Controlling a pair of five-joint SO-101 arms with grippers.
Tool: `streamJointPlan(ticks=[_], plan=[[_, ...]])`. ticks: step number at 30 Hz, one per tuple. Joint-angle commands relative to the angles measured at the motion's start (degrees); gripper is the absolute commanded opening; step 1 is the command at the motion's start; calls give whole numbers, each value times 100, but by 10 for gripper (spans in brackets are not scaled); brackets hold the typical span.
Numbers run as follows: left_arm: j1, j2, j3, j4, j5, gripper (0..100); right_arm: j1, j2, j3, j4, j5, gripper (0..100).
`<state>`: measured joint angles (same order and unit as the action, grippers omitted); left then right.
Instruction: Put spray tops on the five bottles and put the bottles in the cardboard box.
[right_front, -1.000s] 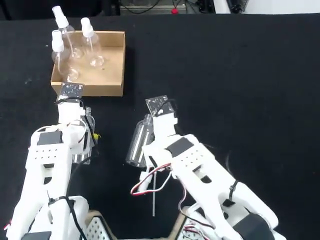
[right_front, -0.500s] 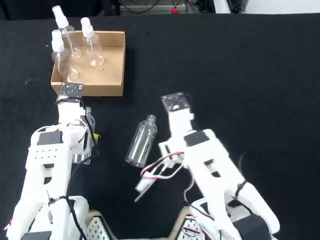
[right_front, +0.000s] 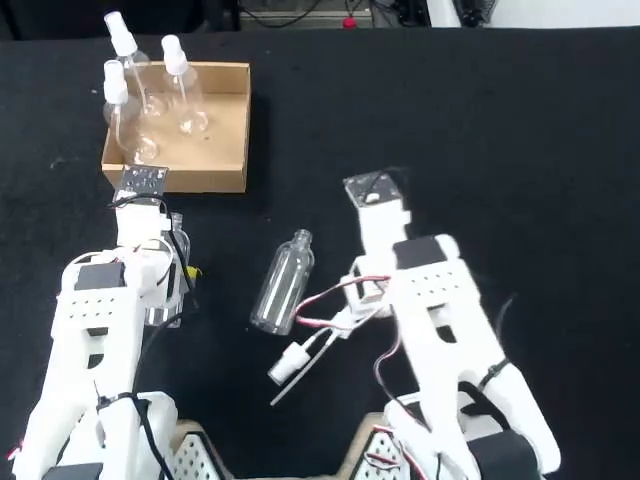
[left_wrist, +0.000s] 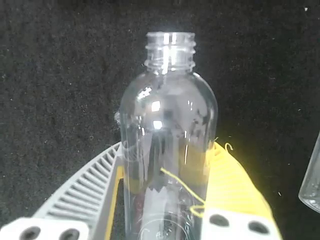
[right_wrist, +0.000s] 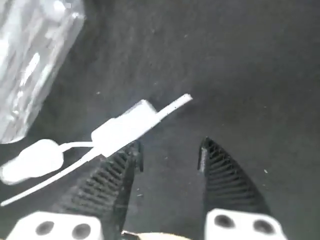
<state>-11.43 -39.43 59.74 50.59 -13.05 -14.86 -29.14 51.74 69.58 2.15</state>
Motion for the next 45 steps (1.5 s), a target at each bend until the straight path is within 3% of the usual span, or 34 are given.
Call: streamJointPlan(ticks=[1, 12, 25, 35, 41, 45], plan=[[-84, -158, -40, -79, 62, 188, -642, -57, 356, -334, -105, 188], [-84, -158, -31, -88, 35, 188, -985, -989, 813, -431, -70, 188], [-92, -158, -31, -88, 44, 188, -1160, -690, 1516, -2013, -149, 188], [-92, -158, -31, -88, 35, 188, -1020, -655, 1508, -2321, -1538, 188], [-92, -158, -31, -88, 35, 188, -651, -646, 1147, -1864, -1618, 188], [-92, -158, -31, -88, 35, 188, -651, -637, 1095, -1793, -2066, 210]])
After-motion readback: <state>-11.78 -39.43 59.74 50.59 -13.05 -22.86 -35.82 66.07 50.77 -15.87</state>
